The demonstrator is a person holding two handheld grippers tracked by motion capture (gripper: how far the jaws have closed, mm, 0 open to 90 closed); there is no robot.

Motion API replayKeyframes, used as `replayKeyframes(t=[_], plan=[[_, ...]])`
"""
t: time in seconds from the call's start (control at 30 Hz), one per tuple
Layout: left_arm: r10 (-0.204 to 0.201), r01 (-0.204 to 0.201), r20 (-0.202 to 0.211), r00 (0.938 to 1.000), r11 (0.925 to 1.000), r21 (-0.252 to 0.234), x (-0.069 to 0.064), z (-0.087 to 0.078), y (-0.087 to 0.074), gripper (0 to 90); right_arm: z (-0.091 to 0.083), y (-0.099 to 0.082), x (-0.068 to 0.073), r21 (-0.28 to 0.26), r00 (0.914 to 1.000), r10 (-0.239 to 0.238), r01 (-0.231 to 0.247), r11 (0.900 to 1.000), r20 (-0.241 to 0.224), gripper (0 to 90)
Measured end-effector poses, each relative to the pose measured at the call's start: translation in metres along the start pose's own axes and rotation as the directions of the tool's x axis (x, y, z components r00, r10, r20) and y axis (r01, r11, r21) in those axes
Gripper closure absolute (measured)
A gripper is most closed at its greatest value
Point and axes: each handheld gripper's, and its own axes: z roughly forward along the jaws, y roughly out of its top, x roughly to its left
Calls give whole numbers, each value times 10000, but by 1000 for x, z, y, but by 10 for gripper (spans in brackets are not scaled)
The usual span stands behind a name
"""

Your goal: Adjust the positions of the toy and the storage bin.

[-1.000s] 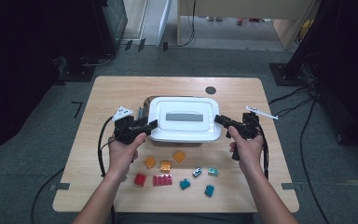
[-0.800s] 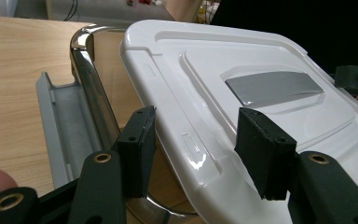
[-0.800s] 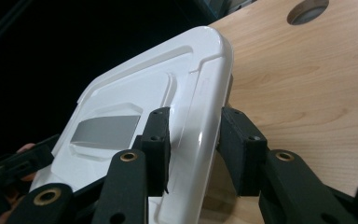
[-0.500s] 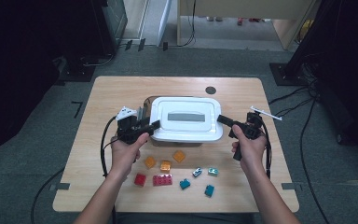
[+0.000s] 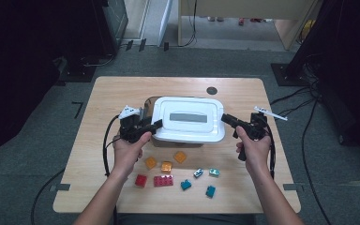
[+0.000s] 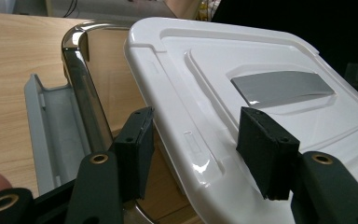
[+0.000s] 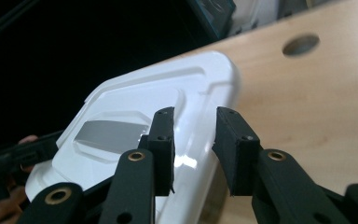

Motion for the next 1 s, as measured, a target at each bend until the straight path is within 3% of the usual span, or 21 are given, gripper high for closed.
replayKeyframes(t=[0.07,0.13,0.2,0.27,0.37,0.4,0.47,0.5,0.57,0.63,0.67,0.8,0.87,0.97,1.0], plan=[[-12,12,-27,10000,10000,7,0,1,1,464,2,3,6,-39,9946,-1023,1022,9948,-149,674],[-5,5,-27,10000,10000,30,0,1,2,463,6,6,12,-128,9750,-2132,2128,9770,-631,690],[-47,47,3,10000,10000,50,1,2,3,464,10,9,16,-227,9499,-2911,2904,9566,-1140,724],[-63,62,24,10000,9999,81,2,3,3,464,17,13,22,-258,8983,-4030,4050,9139,-1752,730],[-66,66,42,10000,9999,86,2,4,4,464,30,20,29,52,8074,-5337,5526,8334,-2516,710],[-70,70,54,10000,9999,85,2,4,4,464,33,22,30,157,7821,-5609,5863,8099,-2713,698],[-71,71,80,9999,9999,84,3,4,4,464,44,24,34,663,7117,-6307,6777,7323,-3093,676],[-76,75,98,9999,9999,87,3,4,4,464,48,24,35,758,6825,-6562,7094,7007,-3218,677],[-82,81,108,9999,9999,97,3,3,4,465,53,25,39,856,6441,-6763,7437,6630,-3575,691],[-99,98,121,9999,9999,99,3,4,4,466,57,27,41,796,6219,-6794,7576,6479,-3893,728],[-98,97,121,9999,9999,98,3,4,4,466,59,28,40,764,6159,-6792,7606,6447,-3992,743],[-98,97,143,9998,9999,111,3,3,4,466,67,33,38,896,6042,-6552,7623,6410,-4534,723],[-103,101,163,9998,9999,115,3,3,4,466,71,34,38,935,5925,-6537,7703,6308,-4709,707],[-112,110,182,9998,9999,124,3,3,4,467,76,33,37,899,5959,-6541,7673,6350,-4659,691],[-117,115,184,9998,9999,123,3,3,3,466,77,33,36,889,6018,-6504,7619,6415,-4635,675]])
